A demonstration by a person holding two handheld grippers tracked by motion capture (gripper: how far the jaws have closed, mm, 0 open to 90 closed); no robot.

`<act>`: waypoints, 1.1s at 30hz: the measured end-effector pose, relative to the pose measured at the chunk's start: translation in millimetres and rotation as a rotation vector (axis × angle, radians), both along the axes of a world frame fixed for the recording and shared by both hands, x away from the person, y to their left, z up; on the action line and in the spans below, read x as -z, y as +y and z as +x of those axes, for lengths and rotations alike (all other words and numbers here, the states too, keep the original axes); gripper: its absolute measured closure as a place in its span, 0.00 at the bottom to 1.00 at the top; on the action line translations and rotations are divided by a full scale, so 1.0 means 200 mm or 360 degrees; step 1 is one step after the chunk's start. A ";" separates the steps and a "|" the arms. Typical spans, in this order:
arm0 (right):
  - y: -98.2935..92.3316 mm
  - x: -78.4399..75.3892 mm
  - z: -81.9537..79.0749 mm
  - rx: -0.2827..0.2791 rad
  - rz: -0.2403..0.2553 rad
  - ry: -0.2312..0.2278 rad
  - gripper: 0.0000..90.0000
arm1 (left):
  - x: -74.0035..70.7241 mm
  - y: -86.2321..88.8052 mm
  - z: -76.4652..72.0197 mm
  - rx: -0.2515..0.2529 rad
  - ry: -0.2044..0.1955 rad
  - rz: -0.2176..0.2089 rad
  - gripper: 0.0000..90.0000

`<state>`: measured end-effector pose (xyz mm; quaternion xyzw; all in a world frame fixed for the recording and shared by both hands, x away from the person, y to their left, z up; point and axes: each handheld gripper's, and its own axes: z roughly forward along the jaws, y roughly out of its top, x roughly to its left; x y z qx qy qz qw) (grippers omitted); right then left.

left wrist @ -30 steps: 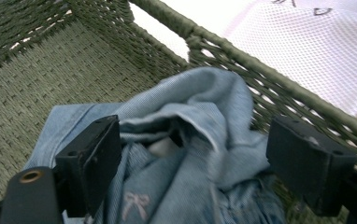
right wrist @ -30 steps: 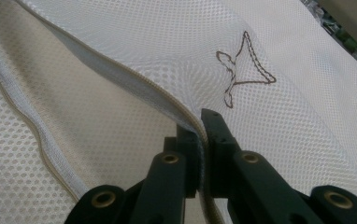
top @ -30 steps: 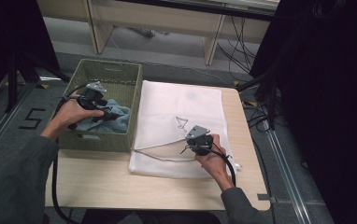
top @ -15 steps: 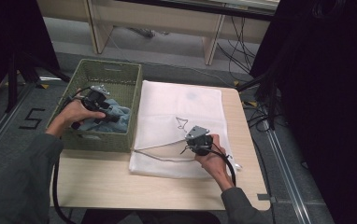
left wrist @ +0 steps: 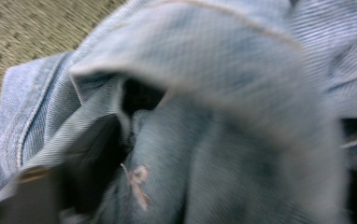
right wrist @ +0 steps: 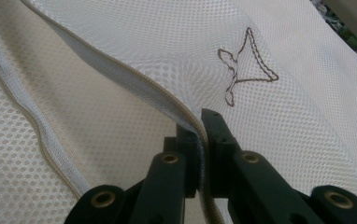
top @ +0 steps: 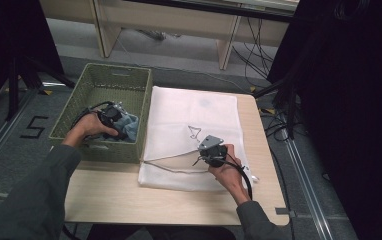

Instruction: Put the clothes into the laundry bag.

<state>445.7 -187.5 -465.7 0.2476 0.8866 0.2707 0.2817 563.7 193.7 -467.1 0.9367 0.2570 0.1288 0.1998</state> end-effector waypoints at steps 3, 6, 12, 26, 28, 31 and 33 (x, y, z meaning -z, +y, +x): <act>0.00 0.00 -0.01 0.0025 0.0003 0.0003 0.96 | -0.02 -0.01 0.01 -0.0094 -0.0035 0.0023 0.62; 0.00 0.00 -0.01 0.0027 0.0004 0.0007 0.96 | -0.04 0.00 0.01 -0.0188 -0.0068 -0.0044 0.71; 0.00 0.00 0.00 -0.0002 -0.0008 0.0007 0.96 | -0.14 0.05 0.04 -0.0696 -0.0285 -0.0335 0.75; 0.00 0.00 -0.01 0.0025 0.0013 0.0011 0.96 | -0.02 0.03 0.03 -0.0457 -0.0086 -0.0231 0.22; 0.00 0.00 0.00 0.0027 -0.0002 -0.0003 0.96 | 0.01 0.01 0.04 -0.0447 -0.0100 -0.0216 0.16; 0.00 0.01 -0.01 0.0037 0.0004 0.0007 0.96 | 0.06 0.00 0.04 -0.0478 -0.0128 -0.0204 0.13; 0.00 0.01 -0.01 0.0026 -0.0004 -0.0001 0.96 | 0.08 -0.01 0.04 -0.0493 -0.0150 -0.0191 0.15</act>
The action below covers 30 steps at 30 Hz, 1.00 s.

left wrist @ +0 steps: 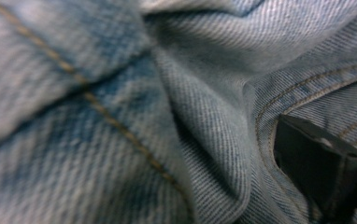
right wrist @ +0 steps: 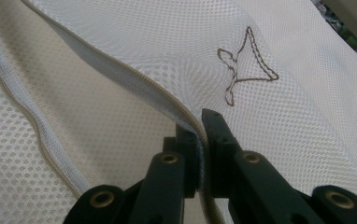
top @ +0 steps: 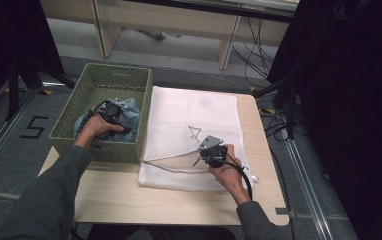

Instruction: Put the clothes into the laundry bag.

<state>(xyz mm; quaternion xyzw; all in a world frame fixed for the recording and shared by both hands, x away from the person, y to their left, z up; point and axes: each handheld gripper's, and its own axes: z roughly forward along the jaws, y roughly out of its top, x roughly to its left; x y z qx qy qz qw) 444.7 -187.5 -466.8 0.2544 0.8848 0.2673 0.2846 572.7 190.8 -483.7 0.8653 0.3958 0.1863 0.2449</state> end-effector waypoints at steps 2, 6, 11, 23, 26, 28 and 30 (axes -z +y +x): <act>0.00 0.00 0.00 0.0002 -0.0001 0.0006 0.95 | 0.01 -0.02 0.00 -0.0032 -0.0037 0.0058 0.26; 0.00 0.00 0.00 -0.0027 -0.0013 -0.0002 0.95 | -0.02 -0.03 0.00 -0.0070 -0.0016 0.0136 0.62; 0.00 0.00 0.01 -0.0039 -0.0020 -0.0019 0.96 | -0.06 -0.06 0.00 -0.0107 -0.0003 0.0197 0.75; 0.00 -0.01 0.00 -0.0004 0.0013 -0.0018 0.97 | -0.45 0.06 -0.06 -0.0186 -0.0212 -0.0180 0.77; 0.00 -0.02 0.00 -0.0003 0.0038 -0.0015 0.97 | -0.58 0.09 -0.10 -0.0174 -0.0237 -0.0289 0.77; -0.01 -0.02 0.00 0.0005 0.0033 -0.0012 0.97 | -0.68 0.11 -0.13 -0.0146 -0.0249 -0.0382 0.77; -0.01 -0.04 0.00 0.0000 0.0074 -0.0001 0.97 | -0.77 0.12 -0.18 -0.0126 -0.0288 -0.0451 0.77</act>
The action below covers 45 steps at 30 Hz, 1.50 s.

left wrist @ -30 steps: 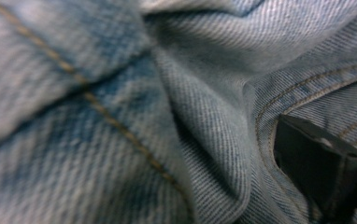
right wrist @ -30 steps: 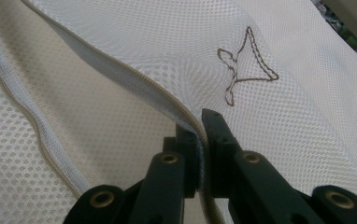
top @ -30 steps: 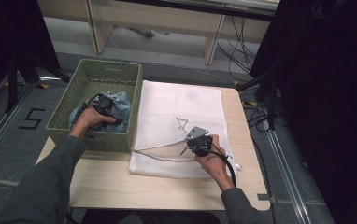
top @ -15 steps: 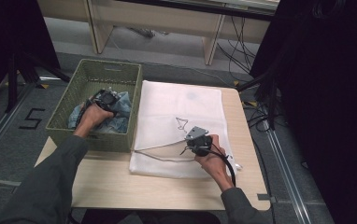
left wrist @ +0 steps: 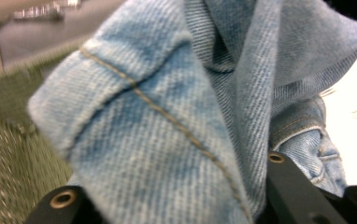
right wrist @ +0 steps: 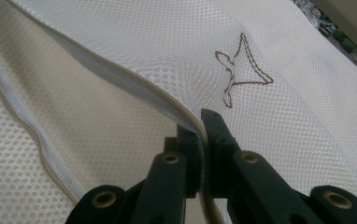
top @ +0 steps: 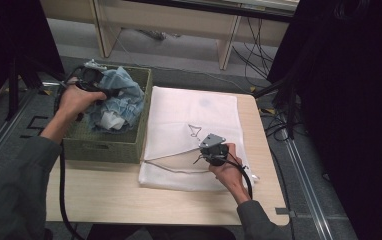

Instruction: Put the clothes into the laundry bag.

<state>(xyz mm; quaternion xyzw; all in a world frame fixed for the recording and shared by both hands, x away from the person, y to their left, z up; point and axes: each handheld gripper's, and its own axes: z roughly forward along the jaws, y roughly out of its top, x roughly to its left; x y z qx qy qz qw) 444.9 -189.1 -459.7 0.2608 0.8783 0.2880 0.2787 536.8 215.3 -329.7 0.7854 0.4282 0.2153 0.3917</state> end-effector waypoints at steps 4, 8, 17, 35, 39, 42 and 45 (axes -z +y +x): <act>-0.01 -0.03 0.00 0.0007 0.0020 -0.0018 0.97 | -0.19 -0.02 -0.11 0.0090 -0.0084 -0.0046 0.77; -0.02 -0.10 0.03 -0.0005 0.0058 -0.0093 0.97 | -0.34 -0.05 -0.24 0.0200 -0.0127 -0.0104 0.77; -0.04 -0.17 0.07 0.0031 0.0160 -0.0067 0.97 | -0.47 -0.17 -0.56 0.0539 -0.0139 -0.0292 0.76; -0.05 -0.21 0.10 0.0084 0.0283 -0.0005 0.97 | -0.01 -0.68 -0.83 0.1060 0.0181 -0.0448 0.76; -0.06 -0.22 0.09 0.0094 0.0301 0.0030 0.97 | 0.11 -0.80 -0.81 0.1085 0.0229 -0.0398 0.75; -0.07 -0.23 0.10 0.0073 0.0293 0.0012 0.97 | 0.20 -0.89 -0.79 0.1103 0.0252 -0.0355 0.75; -0.07 -0.24 0.10 0.0063 0.0308 -0.0018 0.97 | 0.32 -0.97 -0.76 0.1064 0.0322 -0.0295 0.75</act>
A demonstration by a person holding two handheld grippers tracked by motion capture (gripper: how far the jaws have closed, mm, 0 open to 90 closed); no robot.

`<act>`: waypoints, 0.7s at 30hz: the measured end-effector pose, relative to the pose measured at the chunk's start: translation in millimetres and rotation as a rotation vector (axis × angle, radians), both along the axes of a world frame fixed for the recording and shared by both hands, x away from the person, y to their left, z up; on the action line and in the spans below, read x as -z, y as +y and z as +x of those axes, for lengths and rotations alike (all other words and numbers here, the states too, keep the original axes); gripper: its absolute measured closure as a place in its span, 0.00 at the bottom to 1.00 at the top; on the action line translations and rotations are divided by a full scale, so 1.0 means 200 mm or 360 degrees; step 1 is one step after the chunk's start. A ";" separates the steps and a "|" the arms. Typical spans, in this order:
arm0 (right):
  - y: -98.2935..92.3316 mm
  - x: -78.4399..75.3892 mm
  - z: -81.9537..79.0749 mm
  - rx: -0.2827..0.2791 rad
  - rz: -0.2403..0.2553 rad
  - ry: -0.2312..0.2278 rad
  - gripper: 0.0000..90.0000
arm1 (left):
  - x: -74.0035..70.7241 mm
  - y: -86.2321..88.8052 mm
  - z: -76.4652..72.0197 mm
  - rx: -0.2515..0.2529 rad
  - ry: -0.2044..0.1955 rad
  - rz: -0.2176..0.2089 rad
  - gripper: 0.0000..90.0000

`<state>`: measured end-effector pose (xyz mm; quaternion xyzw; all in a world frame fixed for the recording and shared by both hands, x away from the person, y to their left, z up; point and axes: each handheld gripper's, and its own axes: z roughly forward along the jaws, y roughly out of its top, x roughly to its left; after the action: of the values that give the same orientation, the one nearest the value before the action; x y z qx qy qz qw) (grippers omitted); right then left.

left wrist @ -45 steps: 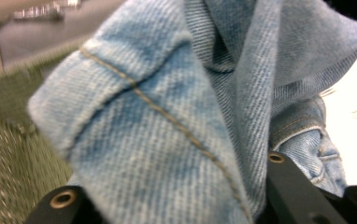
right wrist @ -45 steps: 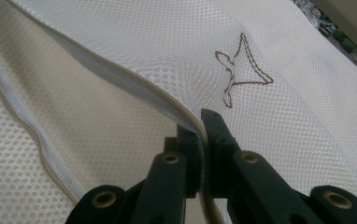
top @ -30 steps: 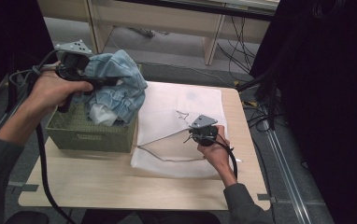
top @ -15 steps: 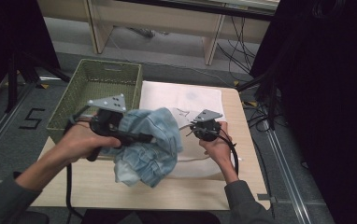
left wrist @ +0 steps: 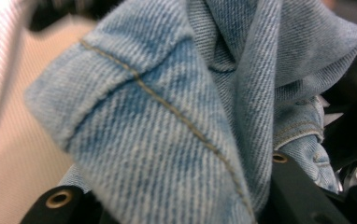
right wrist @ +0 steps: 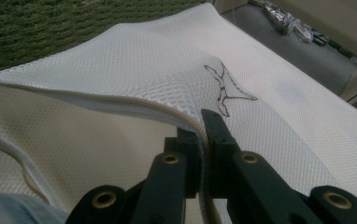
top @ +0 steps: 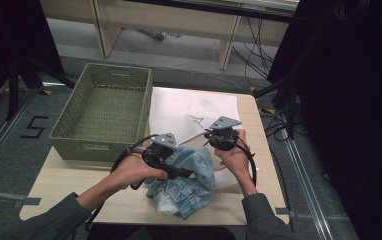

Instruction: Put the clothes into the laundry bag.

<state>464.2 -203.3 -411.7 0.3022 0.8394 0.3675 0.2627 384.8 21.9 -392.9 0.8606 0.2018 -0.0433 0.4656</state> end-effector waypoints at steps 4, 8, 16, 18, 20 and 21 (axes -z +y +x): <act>0.01 -0.02 -0.01 -0.0009 0.0008 -0.0016 0.97 | 0.13 -0.12 0.05 -0.0031 0.0088 -0.0004 0.74; 0.02 -0.04 -0.03 -0.0017 0.0021 -0.0032 0.97 | 0.24 -0.25 0.10 -0.0071 0.0078 0.0068 0.71; -0.01 -0.04 -0.05 -0.0035 0.0012 -0.0010 0.97 | 0.31 -0.30 0.14 -0.0114 0.0106 0.0106 0.38; -0.02 -0.03 -0.05 -0.0042 0.0002 -0.0031 0.97 | 0.24 -0.27 0.11 -0.0111 0.0077 0.0135 0.29; -0.04 -0.03 -0.05 -0.0029 0.0012 -0.0028 0.96 | 0.19 -0.24 0.08 -0.0104 0.0051 0.0108 0.25; -0.04 -0.03 -0.05 -0.0023 0.0017 -0.0040 0.96 | 0.16 -0.22 0.07 -0.0097 0.0056 0.0093 0.25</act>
<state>453.8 -212.2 -405.9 0.2930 0.8363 0.3775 0.2689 399.0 -21.4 -425.6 0.8664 0.2372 -0.0384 0.4377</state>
